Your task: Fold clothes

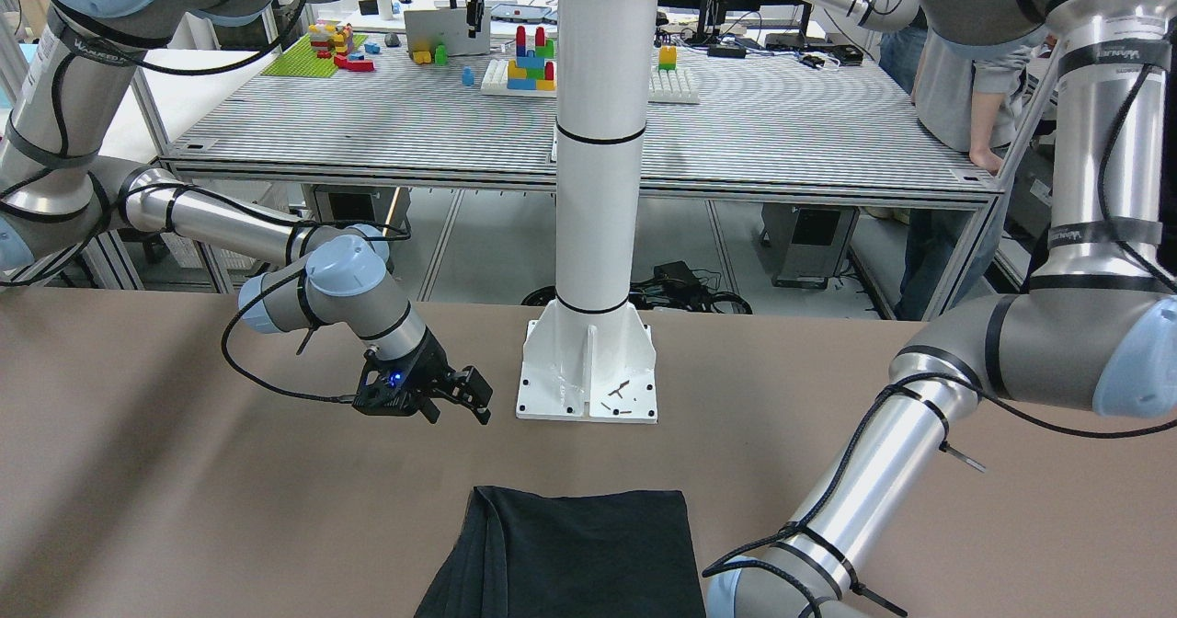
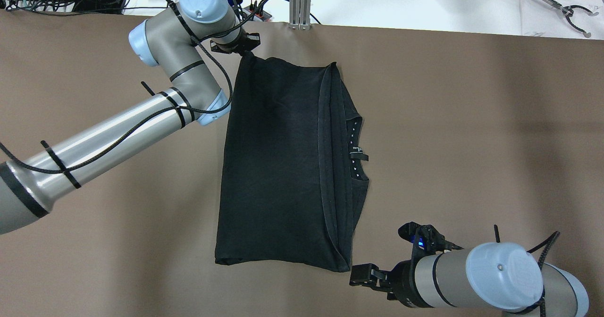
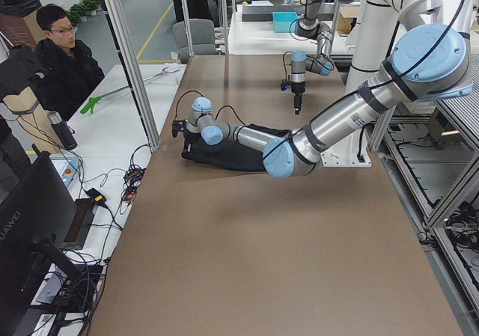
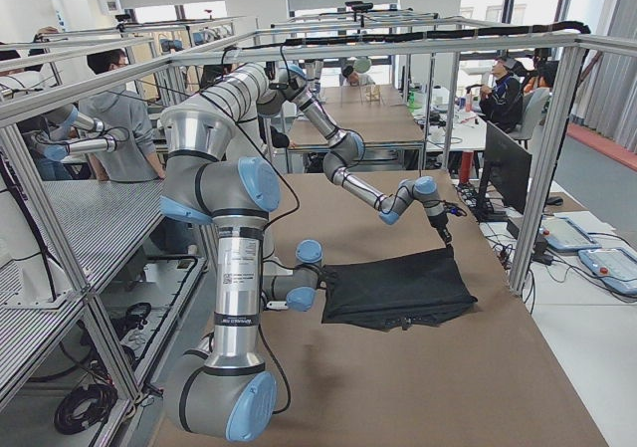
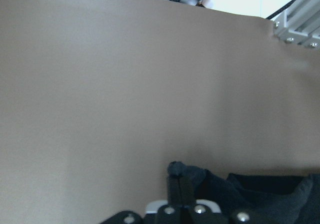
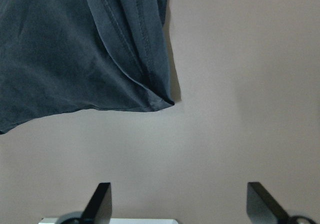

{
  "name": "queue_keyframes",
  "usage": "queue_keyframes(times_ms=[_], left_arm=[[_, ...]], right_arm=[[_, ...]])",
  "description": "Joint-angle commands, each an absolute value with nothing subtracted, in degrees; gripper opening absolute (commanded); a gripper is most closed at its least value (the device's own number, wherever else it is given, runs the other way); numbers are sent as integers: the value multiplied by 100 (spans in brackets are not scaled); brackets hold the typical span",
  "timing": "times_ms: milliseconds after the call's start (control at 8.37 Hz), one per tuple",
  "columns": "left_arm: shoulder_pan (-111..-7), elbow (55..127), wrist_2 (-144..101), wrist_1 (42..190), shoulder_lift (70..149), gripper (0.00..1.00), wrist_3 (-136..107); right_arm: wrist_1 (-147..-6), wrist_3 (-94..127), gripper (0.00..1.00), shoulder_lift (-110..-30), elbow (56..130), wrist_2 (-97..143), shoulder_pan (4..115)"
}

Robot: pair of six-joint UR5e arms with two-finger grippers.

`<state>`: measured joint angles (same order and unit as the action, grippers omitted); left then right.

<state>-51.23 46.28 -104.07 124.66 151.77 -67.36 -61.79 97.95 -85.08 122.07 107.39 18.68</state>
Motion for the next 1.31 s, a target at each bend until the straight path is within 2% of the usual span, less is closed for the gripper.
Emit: queue_keyframes(times_ms=[0, 120, 239, 359, 598, 717, 837, 956, 1195], left_arm=[[-5124, 3753, -10125, 12841, 15758, 49, -6706], [-5115, 3779, -9812, 12893, 15733, 94, -6567], [-5150, 3866, -9756, 12911, 15672, 95, -6505], [-5150, 4363, -9738, 12929, 15305, 95, -6434], [-5168, 5147, -9747, 12929, 14741, 95, -6442], [-5159, 5377, -9747, 12920, 14583, 95, -6451], [-5150, 5414, -9747, 12929, 14564, 95, -6460], [-5133, 5423, -9747, 12937, 14563, 95, -6477], [-5071, 5423, -9738, 12937, 14563, 94, -6548]], right_arm=[[-6231, 9791, 95, -8499, 12199, 10171, 1811], [-6275, 9791, 95, -8377, 12191, 9873, 1811], [-6502, 9730, 95, -8219, 12182, 9522, 1811], [-6835, 9712, 95, -7844, 12016, 9162, 1811], [-7616, 9651, 95, -6869, 11193, 8669, 1802], [-8142, 9163, 88, -6612, 11041, 8518, 1793], [-8278, 8297, 73, -6601, 11039, 8525, 1784], [-8288, 7784, 67, -6592, 10978, 8508, 1680], [-8305, 7498, 63, -6268, 10619, 8482, 1626]])
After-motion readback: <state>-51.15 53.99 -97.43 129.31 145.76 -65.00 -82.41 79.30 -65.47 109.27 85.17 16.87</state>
